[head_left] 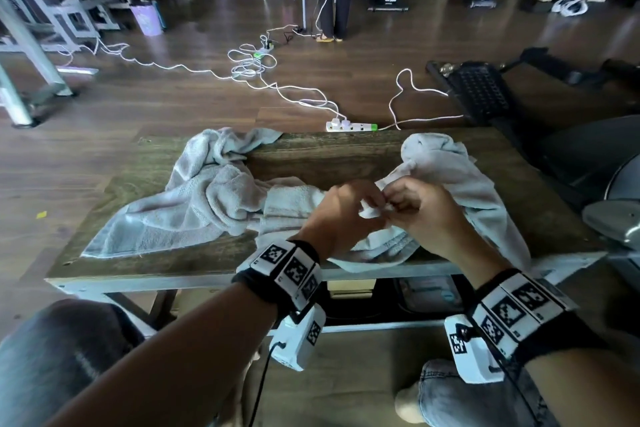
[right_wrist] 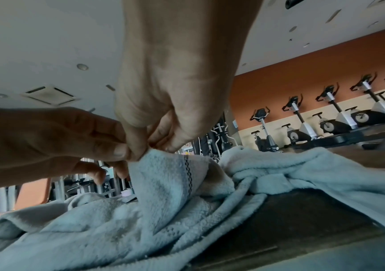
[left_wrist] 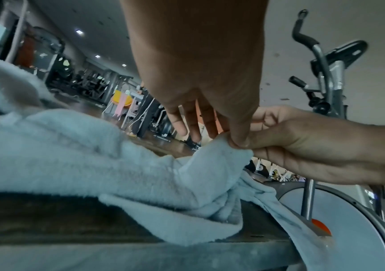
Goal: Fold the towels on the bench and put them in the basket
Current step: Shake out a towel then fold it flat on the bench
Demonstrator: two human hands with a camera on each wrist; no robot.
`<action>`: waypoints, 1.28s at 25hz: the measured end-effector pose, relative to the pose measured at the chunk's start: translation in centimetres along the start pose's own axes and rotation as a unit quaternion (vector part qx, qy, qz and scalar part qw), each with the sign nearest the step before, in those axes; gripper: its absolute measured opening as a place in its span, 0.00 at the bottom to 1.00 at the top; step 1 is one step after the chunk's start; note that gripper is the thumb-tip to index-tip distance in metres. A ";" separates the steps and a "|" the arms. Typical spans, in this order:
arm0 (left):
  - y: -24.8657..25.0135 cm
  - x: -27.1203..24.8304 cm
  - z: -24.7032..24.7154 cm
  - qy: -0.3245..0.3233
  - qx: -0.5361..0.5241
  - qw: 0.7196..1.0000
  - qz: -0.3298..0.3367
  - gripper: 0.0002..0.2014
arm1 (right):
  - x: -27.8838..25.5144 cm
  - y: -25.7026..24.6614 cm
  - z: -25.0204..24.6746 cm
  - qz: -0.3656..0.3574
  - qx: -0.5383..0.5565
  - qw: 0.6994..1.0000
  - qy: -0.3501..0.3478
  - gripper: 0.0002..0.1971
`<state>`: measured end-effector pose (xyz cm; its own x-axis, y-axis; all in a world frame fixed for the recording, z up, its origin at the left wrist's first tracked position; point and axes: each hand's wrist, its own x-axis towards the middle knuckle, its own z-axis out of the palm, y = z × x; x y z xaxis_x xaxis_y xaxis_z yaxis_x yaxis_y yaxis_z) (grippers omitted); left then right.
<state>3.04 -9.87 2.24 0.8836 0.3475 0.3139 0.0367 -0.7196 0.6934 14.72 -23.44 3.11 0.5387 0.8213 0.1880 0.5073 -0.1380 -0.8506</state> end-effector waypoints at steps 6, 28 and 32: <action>-1.4 -0.2 1.7 0.070 0.007 0.998 -0.010 0.07 | -1.4 1.6 0.7 0.039 0.069 0.997 0.002 0.17; -1.2 1.6 2.5 0.051 -0.015 0.998 -0.044 0.03 | -0.7 2.6 1.1 -0.015 -0.050 0.985 0.164 0.05; -1.2 1.7 2.4 0.063 -0.024 0.997 -0.035 0.02 | -0.9 2.4 0.8 0.002 -0.042 0.987 0.157 0.04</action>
<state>5.61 -9.89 0.38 0.8142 0.4702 0.3406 0.0703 -0.6622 0.7460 14.93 -24.08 0.55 0.7158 0.6101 0.3397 0.5519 -0.1964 -0.8104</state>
